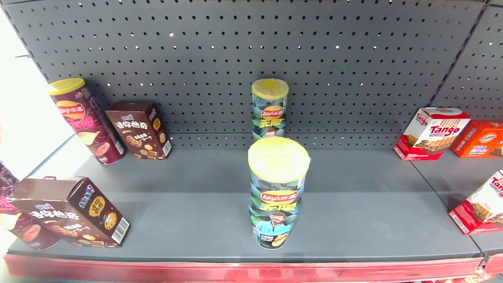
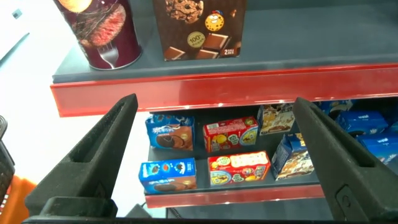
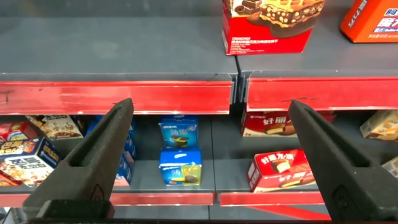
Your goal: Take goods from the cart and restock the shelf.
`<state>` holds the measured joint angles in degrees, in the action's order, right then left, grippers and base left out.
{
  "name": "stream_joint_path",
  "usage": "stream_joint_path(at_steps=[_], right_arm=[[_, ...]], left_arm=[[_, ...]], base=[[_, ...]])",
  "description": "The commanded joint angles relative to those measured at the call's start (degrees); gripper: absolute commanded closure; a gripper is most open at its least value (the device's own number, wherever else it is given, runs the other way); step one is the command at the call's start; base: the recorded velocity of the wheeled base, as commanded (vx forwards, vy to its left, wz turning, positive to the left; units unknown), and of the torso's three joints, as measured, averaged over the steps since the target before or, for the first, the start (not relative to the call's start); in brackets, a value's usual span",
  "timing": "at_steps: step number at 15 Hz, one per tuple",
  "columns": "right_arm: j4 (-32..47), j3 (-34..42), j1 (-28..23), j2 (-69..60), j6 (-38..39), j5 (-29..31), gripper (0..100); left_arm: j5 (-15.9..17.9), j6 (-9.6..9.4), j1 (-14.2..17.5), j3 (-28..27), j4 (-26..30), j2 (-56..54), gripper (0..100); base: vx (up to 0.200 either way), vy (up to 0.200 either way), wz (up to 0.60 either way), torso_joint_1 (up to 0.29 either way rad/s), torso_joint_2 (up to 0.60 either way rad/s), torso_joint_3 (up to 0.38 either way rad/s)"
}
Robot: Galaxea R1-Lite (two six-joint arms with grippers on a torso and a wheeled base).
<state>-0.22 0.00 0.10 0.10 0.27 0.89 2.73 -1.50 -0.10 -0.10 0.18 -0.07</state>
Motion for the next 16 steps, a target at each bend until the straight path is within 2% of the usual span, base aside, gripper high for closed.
stream_joint_path(at_steps=[1, 16], right_arm=[[0.0, 0.0, 0.0, 0.1, 0.0, 0.0, 0], [0.0, 0.0, 0.0, 0.1, -0.1, -0.1, 0]], left_arm=[[0.0, 0.01, 0.0, 0.0, 0.0, 0.1, 0], [0.0, 0.01, 0.0, 0.0, 0.0, 0.1, 0]], base=[[0.0, 0.0, 0.0, 0.0, 0.0, 0.0], [0.0, 0.0, 0.0, 0.0, 0.0, 0.0]])
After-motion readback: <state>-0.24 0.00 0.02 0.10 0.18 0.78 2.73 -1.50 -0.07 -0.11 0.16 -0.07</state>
